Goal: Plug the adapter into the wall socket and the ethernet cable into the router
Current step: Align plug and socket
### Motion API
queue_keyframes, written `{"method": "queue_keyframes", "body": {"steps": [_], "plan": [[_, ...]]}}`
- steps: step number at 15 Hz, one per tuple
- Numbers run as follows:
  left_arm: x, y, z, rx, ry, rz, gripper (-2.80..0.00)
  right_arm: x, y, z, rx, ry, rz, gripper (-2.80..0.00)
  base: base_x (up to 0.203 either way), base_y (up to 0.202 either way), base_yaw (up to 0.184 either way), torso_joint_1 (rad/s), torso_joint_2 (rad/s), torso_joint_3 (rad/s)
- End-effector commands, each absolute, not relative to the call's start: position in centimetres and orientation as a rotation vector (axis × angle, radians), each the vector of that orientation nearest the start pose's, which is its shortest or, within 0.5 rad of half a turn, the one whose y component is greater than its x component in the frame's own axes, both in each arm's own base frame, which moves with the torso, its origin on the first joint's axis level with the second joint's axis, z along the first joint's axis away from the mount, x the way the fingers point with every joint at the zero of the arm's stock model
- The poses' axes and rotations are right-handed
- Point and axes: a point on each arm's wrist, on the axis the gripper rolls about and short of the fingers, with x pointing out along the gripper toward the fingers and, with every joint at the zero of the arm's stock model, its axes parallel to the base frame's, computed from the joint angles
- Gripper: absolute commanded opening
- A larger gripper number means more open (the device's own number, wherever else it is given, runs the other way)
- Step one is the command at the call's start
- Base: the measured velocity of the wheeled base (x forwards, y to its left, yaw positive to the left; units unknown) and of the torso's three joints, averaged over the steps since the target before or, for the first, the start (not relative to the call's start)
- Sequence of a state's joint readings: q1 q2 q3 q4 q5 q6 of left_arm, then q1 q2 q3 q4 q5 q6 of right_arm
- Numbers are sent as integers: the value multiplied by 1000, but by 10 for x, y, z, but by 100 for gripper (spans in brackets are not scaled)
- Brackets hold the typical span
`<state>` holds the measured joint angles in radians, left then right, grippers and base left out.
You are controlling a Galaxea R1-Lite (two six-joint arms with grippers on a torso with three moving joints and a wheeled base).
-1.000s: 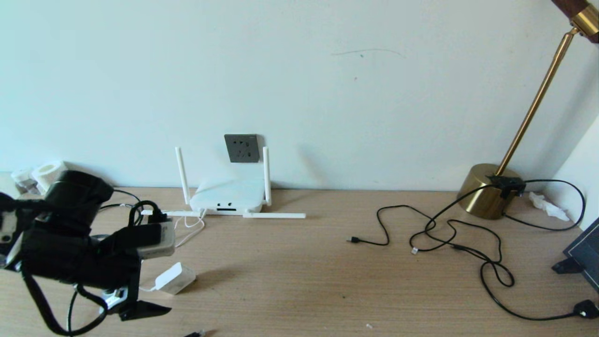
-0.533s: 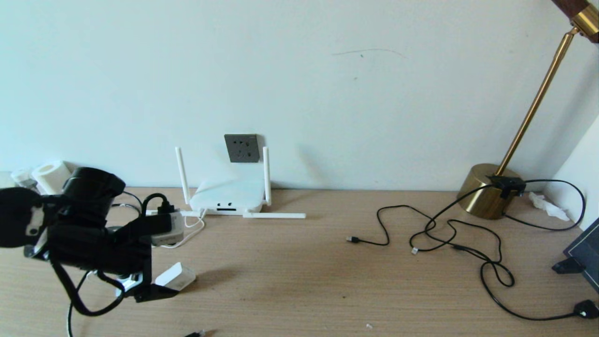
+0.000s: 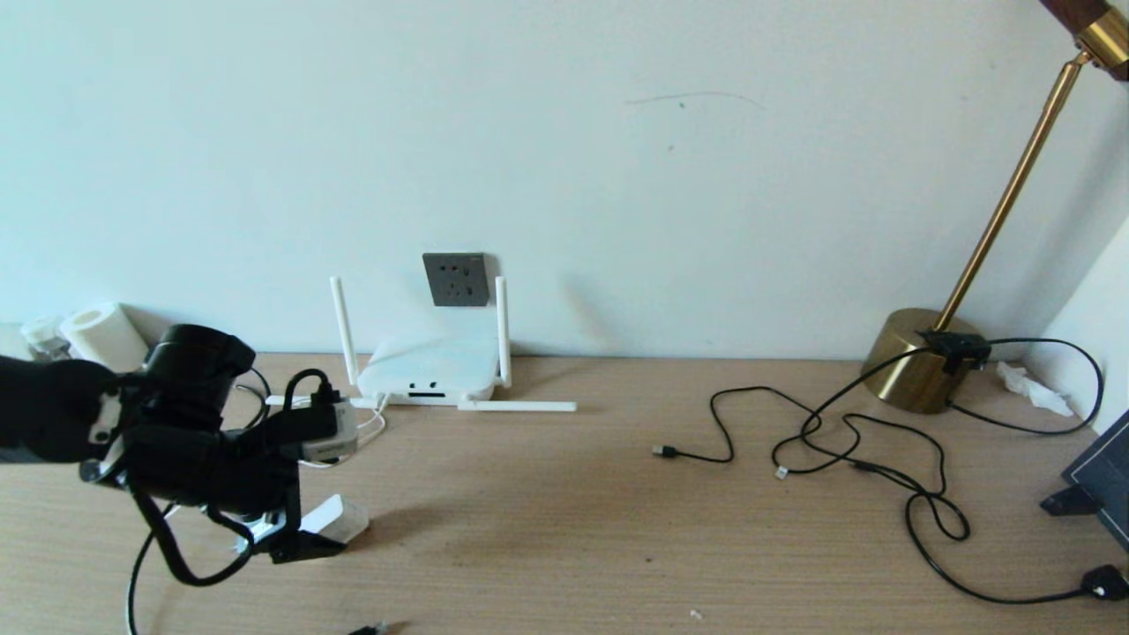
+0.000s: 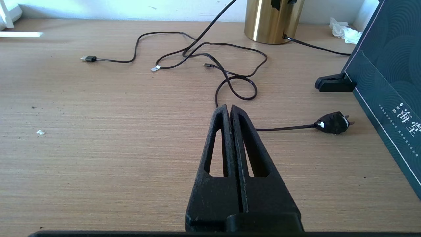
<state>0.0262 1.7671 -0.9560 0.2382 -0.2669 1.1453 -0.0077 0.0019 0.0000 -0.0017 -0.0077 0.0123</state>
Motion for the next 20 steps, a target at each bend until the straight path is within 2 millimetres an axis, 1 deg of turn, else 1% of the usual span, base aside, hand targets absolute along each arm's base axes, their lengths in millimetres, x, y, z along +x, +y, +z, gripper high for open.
{"method": "queue_keyframes", "body": {"steps": [1,7,19,20], "plan": [[289,3,123,870,804,-782,0,-23,0,76,12,0,-15,-280,0,0,0,0,0,0],[299,9,121,854,810,-760,0,-23,0,76,12,0,-15,-280,0,0,0,0,0,0],[303,11,119,845,816,-755,0,-23,0,76,12,-2,-15,-280,0,0,0,0,0,0],[303,11,119,845,816,-755,-70,-23,0,76,12,-2,-15,-280,0,0,0,0,0,0]]}}
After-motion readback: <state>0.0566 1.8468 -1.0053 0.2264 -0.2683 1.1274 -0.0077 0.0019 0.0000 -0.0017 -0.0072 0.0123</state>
